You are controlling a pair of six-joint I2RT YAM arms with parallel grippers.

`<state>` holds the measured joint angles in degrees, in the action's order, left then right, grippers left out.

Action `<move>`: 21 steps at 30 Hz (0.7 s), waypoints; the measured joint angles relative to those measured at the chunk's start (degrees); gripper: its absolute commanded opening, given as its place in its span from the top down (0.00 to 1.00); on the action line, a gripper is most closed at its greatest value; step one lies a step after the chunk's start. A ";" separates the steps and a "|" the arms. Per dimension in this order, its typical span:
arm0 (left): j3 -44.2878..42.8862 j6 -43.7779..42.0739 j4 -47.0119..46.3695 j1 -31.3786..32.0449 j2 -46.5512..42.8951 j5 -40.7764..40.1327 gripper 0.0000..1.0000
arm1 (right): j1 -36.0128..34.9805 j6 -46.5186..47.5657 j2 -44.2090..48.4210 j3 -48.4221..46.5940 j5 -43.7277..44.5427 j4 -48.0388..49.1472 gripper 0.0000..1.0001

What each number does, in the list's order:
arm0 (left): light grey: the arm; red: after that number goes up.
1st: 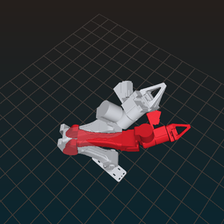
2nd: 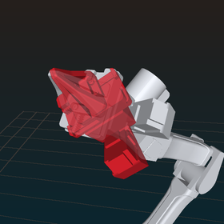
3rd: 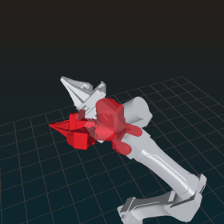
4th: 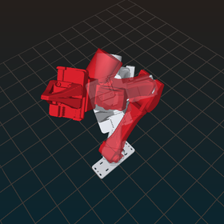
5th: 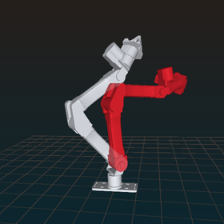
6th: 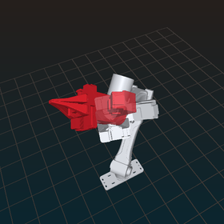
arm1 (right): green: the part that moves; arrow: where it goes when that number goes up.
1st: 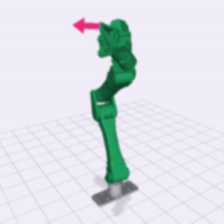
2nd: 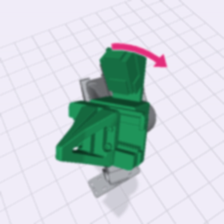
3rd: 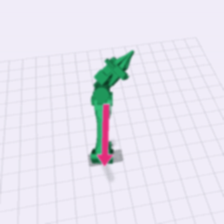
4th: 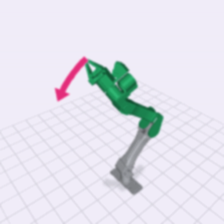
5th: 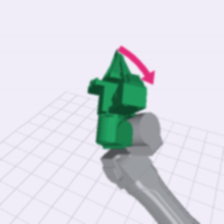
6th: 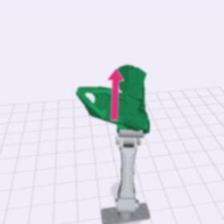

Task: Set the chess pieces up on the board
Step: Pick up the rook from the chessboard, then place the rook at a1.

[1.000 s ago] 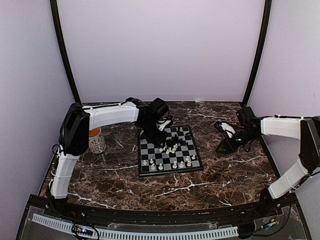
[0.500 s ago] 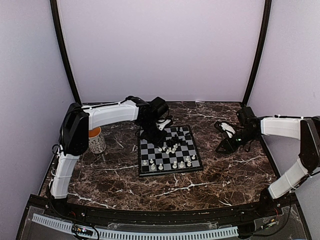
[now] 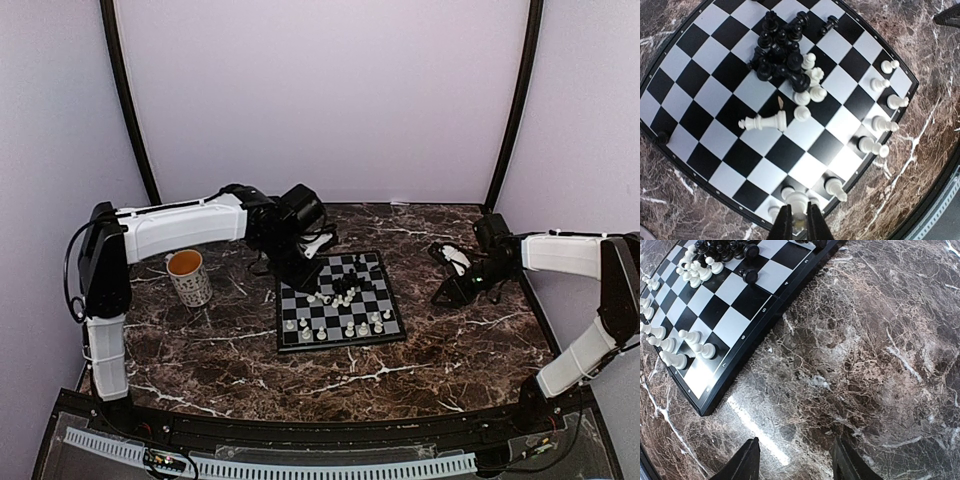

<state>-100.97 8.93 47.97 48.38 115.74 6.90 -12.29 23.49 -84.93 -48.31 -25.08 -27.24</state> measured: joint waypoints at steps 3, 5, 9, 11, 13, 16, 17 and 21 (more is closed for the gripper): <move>4.59 1.07 -1.05 1.18 -3.72 -0.42 0.91 | 0.00 0.00 0.00 0.00 -0.28 0.00 0.49; 7.85 2.01 -1.66 1.90 -5.60 -0.61 0.91 | 0.00 0.00 0.00 0.00 -0.46 0.00 0.49; 14.23 4.04 -3.08 2.97 -8.39 -1.01 0.90 | 0.00 0.00 0.00 0.00 -0.70 0.00 0.49; 17.18 5.09 -3.98 3.17 -9.64 -1.18 0.90 | 0.00 0.00 0.00 0.00 -0.85 0.00 0.49; 19.37 5.88 -4.90 3.28 -10.54 -1.40 0.90 | 0.00 0.00 0.02 0.00 -0.90 0.00 0.49; 21.62 6.82 -6.75 3.48 -11.06 -1.60 0.90 | 0.00 0.00 0.04 0.00 -0.90 0.00 0.49; 22.21 6.97 -7.43 3.54 -11.08 -1.64 0.90 | 0.00 0.00 0.07 0.00 -0.87 0.00 0.49; 24.17 7.43 -9.25 3.58 -11.08 -1.97 0.90 | 0.00 0.00 0.22 0.00 -0.87 0.00 0.49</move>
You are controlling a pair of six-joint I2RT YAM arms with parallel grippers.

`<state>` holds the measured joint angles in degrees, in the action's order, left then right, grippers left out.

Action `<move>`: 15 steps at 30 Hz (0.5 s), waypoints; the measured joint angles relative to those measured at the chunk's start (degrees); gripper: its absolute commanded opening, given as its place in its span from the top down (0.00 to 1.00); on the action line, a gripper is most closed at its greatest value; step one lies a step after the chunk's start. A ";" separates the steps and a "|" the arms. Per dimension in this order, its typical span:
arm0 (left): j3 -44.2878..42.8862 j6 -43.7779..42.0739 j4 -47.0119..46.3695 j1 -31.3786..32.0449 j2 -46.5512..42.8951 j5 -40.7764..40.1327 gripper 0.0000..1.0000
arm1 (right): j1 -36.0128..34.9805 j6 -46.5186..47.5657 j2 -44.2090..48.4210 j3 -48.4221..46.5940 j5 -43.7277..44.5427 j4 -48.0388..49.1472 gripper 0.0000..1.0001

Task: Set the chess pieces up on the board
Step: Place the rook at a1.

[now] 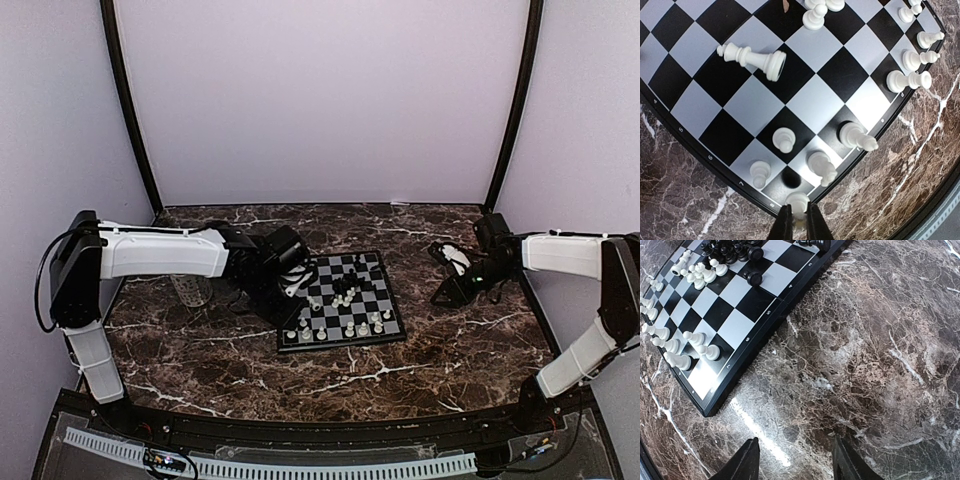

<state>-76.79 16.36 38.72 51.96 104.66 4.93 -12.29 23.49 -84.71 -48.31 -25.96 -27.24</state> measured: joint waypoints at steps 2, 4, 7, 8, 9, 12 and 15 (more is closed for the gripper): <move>0.11 0.07 -0.68 0.02 0.00 -0.26 0.90 | 0.00 0.00 0.07 0.00 0.00 -0.02 0.49; 0.11 0.15 -1.44 0.02 0.00 -0.68 0.90 | 0.00 0.00 0.07 0.00 0.00 -0.02 0.49; 0.11 0.15 -1.99 0.02 0.00 -1.11 0.90 | 0.00 0.00 0.07 0.00 0.02 -0.02 0.49; 0.11 0.15 -2.05 0.02 0.02 -1.14 0.90 | 0.00 0.00 0.07 0.00 0.02 -0.02 0.49; 0.11 0.15 -2.10 0.02 0.07 -1.14 0.90 | 0.00 0.00 0.07 0.00 0.02 -0.02 0.49; 0.11 0.15 -2.14 0.02 0.39 -1.16 0.90 | 0.00 0.00 0.07 0.00 0.02 -0.02 0.49; 0.11 0.13 -2.10 0.02 0.72 -1.14 0.90 | 0.00 0.00 0.07 0.00 0.02 -0.02 0.48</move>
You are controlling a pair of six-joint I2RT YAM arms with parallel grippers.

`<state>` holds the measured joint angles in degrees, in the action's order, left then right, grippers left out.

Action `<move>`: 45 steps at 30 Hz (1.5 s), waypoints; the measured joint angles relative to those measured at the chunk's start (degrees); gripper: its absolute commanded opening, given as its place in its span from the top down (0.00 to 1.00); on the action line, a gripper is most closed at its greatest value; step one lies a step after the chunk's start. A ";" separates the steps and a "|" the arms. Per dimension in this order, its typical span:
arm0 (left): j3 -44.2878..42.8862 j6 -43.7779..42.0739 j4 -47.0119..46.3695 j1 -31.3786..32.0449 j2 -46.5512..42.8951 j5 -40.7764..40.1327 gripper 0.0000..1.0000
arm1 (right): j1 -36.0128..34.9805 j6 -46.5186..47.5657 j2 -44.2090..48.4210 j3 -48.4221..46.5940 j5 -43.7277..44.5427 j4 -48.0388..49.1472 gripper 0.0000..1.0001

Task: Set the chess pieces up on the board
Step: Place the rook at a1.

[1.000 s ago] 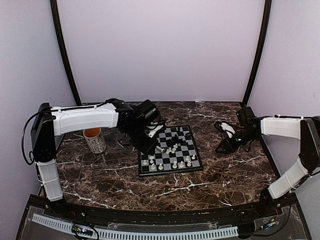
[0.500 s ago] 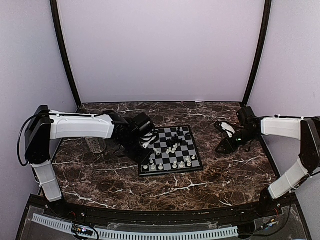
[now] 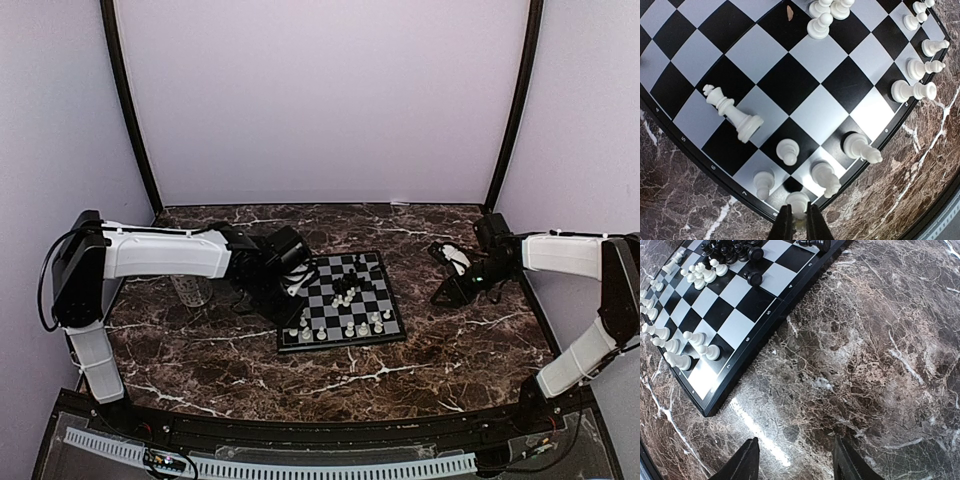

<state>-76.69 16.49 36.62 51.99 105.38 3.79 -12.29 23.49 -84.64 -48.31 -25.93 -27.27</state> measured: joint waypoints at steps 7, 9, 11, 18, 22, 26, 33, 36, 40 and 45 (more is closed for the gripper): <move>0.00 -0.02 0.24 0.00 0.70 0.00 0.90 | 0.00 0.00 0.00 0.00 0.00 0.00 0.48; 0.00 -0.02 0.28 0.00 0.92 0.00 0.90 | 0.00 0.00 0.00 0.00 0.00 0.00 0.48; 0.00 -0.04 0.31 0.00 1.16 0.00 0.90 | 0.00 0.00 0.00 0.00 0.00 0.00 0.48; -0.02 -0.33 0.33 0.00 1.79 0.00 0.90 | 0.00 0.00 0.00 0.00 0.00 0.00 0.48; -0.02 -0.39 0.33 0.00 1.79 0.00 0.90 | 0.00 0.00 0.00 0.00 0.00 0.00 0.48; -0.02 -0.61 0.46 0.00 1.81 0.02 0.76 | 0.00 0.00 0.00 0.00 0.00 0.00 0.48; -0.04 -0.87 1.53 0.02 1.88 0.33 0.67 | 0.00 0.00 0.00 0.00 0.00 0.00 0.48; -0.33 -0.87 1.88 0.02 1.86 0.50 0.66 | 0.00 0.00 0.00 0.00 0.00 0.00 0.48; -2.93 -0.87 3.82 0.04 1.77 0.90 0.64 | 0.00 0.00 0.00 0.00 0.02 0.02 0.48; -7.32 -0.22 4.70 -0.13 -0.31 -1.90 0.64 | 0.00 0.00 0.00 0.00 0.02 0.00 0.48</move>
<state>-84.01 16.27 41.32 51.86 105.08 1.89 -12.29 23.49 -84.64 -48.31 -25.91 -27.27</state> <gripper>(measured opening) 0.363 0.524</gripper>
